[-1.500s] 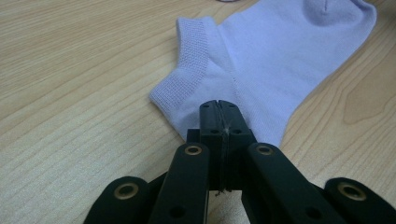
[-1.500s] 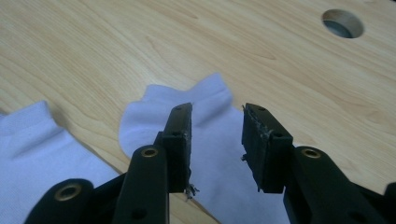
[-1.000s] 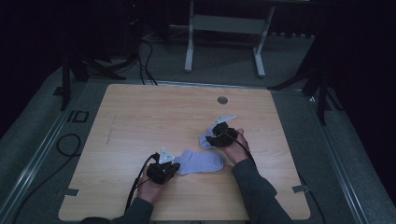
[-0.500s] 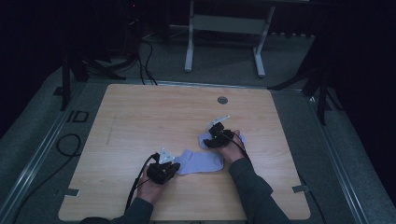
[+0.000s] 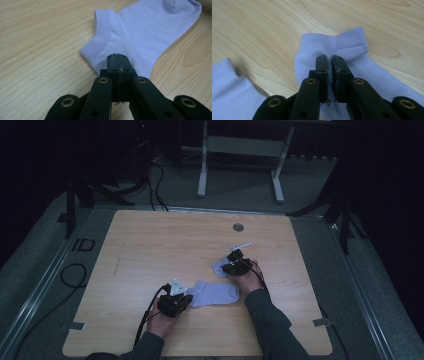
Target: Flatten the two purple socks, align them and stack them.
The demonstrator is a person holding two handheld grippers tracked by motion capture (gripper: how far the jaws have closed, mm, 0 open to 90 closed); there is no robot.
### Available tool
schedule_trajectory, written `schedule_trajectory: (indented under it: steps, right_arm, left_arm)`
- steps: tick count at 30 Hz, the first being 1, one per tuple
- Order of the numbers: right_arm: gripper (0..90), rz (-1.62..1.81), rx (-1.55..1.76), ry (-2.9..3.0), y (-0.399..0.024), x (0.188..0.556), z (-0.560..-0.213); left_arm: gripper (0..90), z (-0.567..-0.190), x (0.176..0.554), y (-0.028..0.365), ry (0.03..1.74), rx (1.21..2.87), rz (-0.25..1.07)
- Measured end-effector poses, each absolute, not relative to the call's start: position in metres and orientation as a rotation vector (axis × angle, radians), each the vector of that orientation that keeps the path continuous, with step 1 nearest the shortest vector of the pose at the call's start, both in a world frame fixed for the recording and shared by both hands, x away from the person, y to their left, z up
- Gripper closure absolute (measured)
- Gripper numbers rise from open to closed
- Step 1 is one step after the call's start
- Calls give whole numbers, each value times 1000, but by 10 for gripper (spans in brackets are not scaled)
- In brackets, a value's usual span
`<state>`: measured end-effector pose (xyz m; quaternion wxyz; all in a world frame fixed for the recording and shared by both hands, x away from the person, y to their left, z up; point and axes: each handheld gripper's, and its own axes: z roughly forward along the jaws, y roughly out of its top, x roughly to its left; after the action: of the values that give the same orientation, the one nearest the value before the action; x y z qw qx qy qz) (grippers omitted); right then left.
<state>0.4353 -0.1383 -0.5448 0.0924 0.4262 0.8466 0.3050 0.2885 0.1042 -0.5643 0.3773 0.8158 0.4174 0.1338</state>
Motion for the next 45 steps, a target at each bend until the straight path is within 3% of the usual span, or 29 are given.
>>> schedule_trajectory:
  steps: [34,45]
  right_arm:
    - [848,1245,1015,2343,-170,365,-447]
    - [847,1290,990,2366,-164,348,-447]
  left_arm:
    - [893,-564,288,104,1066,2084,349]
    - [893,-565,288,104,1067,2080,348]
